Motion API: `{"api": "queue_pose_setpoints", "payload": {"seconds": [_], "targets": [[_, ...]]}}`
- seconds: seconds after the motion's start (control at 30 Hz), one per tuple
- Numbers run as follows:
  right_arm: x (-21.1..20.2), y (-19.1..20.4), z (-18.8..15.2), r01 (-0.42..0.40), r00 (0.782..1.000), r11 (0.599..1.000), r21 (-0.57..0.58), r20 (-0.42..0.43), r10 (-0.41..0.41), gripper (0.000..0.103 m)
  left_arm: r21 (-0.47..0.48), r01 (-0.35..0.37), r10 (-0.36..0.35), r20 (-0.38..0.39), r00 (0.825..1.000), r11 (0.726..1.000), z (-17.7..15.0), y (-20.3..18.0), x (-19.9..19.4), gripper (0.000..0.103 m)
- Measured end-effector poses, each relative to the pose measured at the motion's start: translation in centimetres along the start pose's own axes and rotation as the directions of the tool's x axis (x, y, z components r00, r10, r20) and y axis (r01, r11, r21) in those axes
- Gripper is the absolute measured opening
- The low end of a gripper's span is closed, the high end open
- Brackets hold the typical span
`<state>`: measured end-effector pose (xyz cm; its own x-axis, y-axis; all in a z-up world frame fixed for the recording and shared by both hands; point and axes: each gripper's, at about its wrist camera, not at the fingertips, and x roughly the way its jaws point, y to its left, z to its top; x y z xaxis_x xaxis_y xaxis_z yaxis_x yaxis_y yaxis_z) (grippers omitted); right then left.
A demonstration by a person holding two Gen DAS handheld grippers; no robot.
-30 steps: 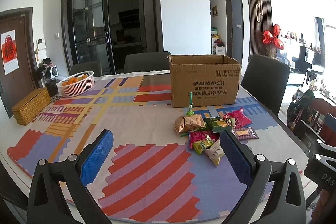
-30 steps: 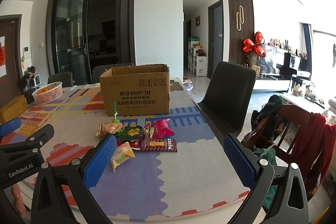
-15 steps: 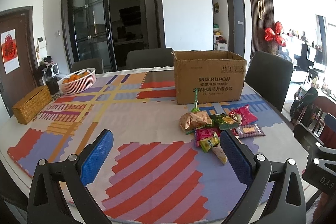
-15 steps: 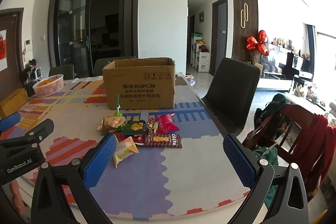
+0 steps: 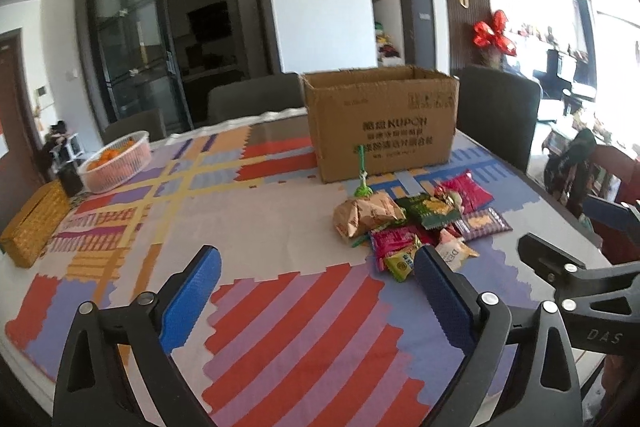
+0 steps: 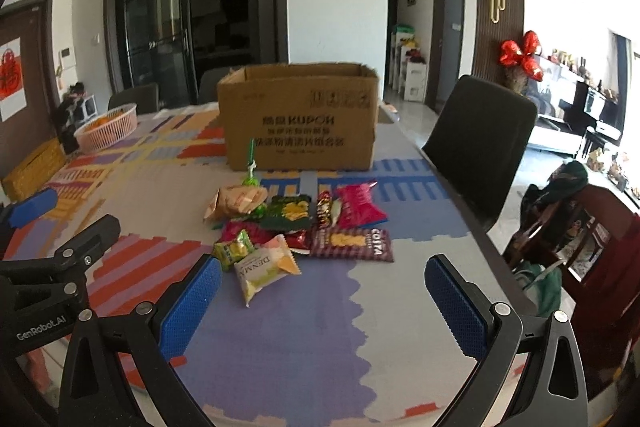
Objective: Organize snacks
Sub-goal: 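Move both tools down toward the snack pile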
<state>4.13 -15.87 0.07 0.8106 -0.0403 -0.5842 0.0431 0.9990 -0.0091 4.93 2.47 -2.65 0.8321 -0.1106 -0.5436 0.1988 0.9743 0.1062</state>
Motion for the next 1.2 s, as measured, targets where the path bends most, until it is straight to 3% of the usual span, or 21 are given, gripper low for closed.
{"api": "queue_pose_setpoints", "payload": {"seconds": [0.43,0.67,1.07,1.2], "targets": [[6.0,1.3,0.9,-0.007,0.994,1.0,-0.017,-0.11,0.005,0.101,0.133,0.127,-0.117,-0.082,0.99,0.983,0.5,-0.5,6.1,0.078],[7.9,0.8,0.4,-0.063,0.982,0.997,0.034,-0.175,0.068,0.087,0.204,0.243,-0.217,-0.14,0.966,0.948,0.3,-2.5,7.9,0.054],[10.5,0.1,-0.2,-0.145,0.953,0.984,0.107,-0.253,0.168,0.067,0.244,0.341,-0.289,-0.225,0.93,0.908,-0.1,-4.4,10.3,0.033],[11.3,0.5,-0.3,-0.176,0.942,0.978,0.108,-0.269,0.199,0.063,0.244,0.359,-0.298,-0.253,0.92,0.901,-0.4,-4.7,11.1,0.03]]}}
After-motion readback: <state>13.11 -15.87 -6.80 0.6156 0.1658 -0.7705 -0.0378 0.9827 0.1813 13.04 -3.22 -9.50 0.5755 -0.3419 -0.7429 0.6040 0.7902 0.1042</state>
